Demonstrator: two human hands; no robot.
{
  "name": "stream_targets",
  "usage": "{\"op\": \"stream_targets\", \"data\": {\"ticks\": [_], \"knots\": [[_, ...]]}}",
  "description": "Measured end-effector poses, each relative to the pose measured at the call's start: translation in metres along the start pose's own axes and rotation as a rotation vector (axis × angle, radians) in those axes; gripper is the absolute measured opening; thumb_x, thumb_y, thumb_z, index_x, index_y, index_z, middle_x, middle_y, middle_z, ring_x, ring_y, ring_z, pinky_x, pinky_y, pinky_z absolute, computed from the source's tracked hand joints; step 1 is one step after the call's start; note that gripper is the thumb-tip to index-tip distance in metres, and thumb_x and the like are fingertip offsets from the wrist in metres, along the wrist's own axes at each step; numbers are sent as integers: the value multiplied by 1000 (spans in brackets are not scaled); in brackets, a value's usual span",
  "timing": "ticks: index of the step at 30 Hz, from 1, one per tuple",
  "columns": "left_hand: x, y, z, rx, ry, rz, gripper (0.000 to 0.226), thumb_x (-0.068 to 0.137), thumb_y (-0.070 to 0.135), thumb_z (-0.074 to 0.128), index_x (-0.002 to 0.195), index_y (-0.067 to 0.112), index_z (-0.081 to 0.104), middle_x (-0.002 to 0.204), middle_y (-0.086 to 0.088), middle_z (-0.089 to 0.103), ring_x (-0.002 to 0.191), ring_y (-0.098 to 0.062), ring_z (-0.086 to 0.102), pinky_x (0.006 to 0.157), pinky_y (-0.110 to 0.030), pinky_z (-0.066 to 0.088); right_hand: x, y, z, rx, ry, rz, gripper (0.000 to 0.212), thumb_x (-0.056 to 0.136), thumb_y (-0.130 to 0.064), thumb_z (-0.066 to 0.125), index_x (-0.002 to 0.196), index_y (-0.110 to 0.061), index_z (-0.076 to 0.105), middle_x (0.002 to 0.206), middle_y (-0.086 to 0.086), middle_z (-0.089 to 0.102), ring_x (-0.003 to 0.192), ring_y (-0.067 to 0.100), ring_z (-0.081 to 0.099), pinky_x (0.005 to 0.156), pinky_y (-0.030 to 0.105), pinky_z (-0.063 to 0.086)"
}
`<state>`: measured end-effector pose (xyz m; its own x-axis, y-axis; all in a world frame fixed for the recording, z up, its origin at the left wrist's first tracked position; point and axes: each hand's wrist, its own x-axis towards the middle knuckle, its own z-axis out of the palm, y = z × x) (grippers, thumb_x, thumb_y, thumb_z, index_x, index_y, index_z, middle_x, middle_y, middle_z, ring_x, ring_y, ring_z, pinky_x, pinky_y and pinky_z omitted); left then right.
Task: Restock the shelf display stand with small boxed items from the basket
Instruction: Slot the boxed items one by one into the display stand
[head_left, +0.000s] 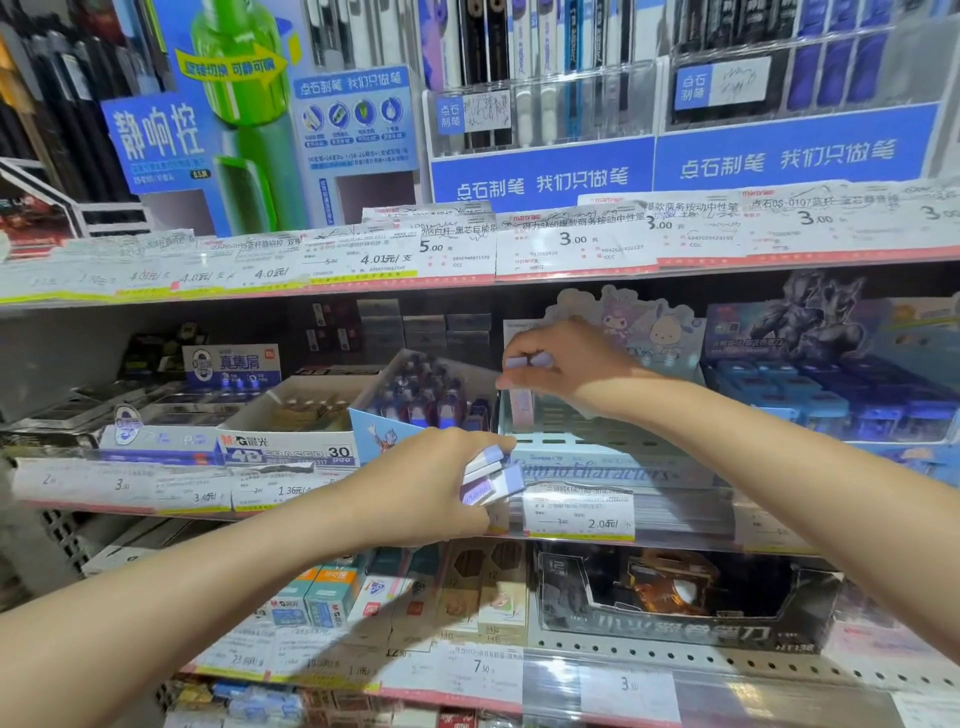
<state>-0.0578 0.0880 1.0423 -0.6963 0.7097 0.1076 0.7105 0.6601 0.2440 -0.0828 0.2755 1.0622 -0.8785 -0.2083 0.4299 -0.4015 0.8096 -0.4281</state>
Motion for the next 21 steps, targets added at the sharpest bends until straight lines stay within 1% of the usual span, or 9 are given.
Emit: {"op": "stream_targets", "data": {"ticks": [3,4,6,7,11,16,18,19,21], "knots": [[1,0,-1,5,3,-3,60,79,13,60,135,30,46,43,10,36,37,8,44,35,-12,28,-3,0,5,-37,-36,0,14,84,-32,62,74,-22,59,75,-2,63,65,2,53,65,24,40],[1,-1,-1,7,0,-3,61,79,14,61,135,30,45,43,10,35,37,8,44,34,-12,28,-5,1,5,-47,-30,-5,8,84,-31,63,83,-24,61,83,0,66,72,5,58,70,26,44],[0,-1,-1,15,-11,-3,64,79,15,60,138,31,41,43,10,34,36,8,44,33,-12,27,-9,2,5,-81,5,29,29,83,-32,64,108,-18,56,105,7,67,93,20,64,81,31,50],[-1,-2,-1,22,-15,-6,66,80,15,60,140,32,38,44,10,33,35,7,44,32,-13,26,-10,3,4,-98,31,44,35,82,-34,65,109,-16,52,108,9,65,96,25,63,81,33,51],[-1,-4,1,27,-20,-18,71,80,16,60,142,36,33,44,9,33,33,-3,39,32,-14,23,-13,5,7,-112,85,40,29,80,-37,66,89,-21,43,98,11,68,92,26,65,77,37,54],[-2,-5,2,-79,-54,0,67,80,13,60,140,32,37,38,9,41,34,4,43,33,-14,24,-13,4,15,-226,102,-45,25,85,-32,61,92,-8,60,91,14,71,89,27,67,66,25,44],[-2,-7,0,-153,-83,5,65,80,12,59,138,31,40,43,8,43,35,0,42,35,-12,24,-13,1,12,-181,132,-19,27,85,-32,61,91,-6,64,86,13,71,85,27,66,66,28,44],[-1,-9,-1,-211,-104,2,62,80,12,60,136,30,43,48,8,45,37,-2,42,38,-10,25,-12,-1,10,-148,121,11,26,85,-33,61,90,-7,65,80,8,70,82,24,65,67,29,44],[0,-12,-4,-373,-149,-21,50,80,11,60,129,20,51,51,5,53,41,-5,48,43,-14,36,-11,-2,5,-72,86,76,21,87,-32,58,87,-13,64,60,-13,62,63,1,61,65,27,42]]}}
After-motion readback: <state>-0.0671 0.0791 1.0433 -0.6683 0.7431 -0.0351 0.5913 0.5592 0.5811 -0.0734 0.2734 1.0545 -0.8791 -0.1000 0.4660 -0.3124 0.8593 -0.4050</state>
